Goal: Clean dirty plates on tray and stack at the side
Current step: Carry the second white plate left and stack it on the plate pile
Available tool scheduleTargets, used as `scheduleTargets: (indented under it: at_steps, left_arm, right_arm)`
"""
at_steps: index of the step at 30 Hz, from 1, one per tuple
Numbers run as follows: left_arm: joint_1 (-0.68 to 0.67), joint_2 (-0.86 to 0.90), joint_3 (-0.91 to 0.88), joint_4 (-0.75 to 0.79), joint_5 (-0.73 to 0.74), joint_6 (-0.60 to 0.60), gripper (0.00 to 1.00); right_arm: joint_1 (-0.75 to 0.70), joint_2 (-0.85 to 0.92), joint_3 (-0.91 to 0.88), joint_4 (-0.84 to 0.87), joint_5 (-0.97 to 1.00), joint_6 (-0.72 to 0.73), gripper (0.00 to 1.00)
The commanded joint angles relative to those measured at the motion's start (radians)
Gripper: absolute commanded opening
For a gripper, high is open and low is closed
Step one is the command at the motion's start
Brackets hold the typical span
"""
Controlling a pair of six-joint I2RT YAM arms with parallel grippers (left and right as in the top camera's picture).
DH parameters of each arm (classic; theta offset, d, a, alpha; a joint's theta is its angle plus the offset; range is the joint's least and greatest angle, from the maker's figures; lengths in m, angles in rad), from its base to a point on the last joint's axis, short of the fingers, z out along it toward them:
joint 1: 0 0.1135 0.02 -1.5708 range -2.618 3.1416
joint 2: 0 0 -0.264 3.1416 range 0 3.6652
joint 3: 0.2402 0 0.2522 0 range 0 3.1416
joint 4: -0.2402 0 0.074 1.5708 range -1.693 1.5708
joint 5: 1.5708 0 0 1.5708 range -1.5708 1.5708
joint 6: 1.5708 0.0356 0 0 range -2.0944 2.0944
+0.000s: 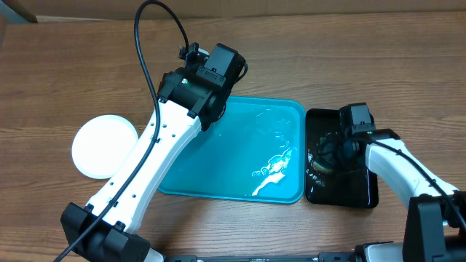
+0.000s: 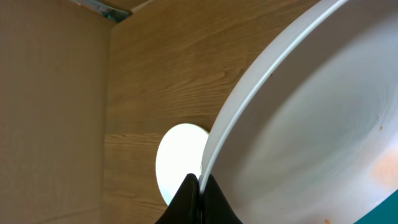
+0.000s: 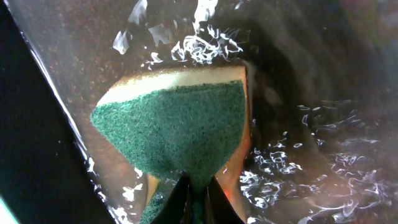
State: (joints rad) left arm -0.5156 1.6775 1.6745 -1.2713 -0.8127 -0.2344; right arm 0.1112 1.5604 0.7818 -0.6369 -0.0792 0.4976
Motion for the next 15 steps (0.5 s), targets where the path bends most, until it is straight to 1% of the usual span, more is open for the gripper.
scheduleTargets:
  at_steps: [1, 3, 8, 12, 15]
  left_arm:
    - [-0.004, -0.003, 0.016, 0.0, -0.024, -0.021, 0.04]
    - [-0.004, -0.003, 0.016, -0.001, -0.018, -0.021, 0.04]
    - [-0.004, -0.003, 0.016, 0.0, 0.01, -0.021, 0.04]
    - [-0.004, -0.003, 0.016, -0.001, 0.011, -0.021, 0.04]
    - [-0.003, -0.003, 0.016, -0.001, 0.071, -0.02, 0.04]
  right_arm:
    - [-0.006, 0.005, -0.042, 0.047, 0.011, -0.001, 0.04]
    - [-0.007, 0.005, -0.027, 0.073, 0.01, -0.011, 0.04]
    - [-0.021, 0.005, 0.083, 0.08, 0.01, -0.107, 0.04]
    - [-0.027, 0.005, 0.173, -0.008, 0.006, -0.15, 0.04]
    - [-0.027, 0.005, 0.235, -0.12, 0.007, -0.162, 0.04]
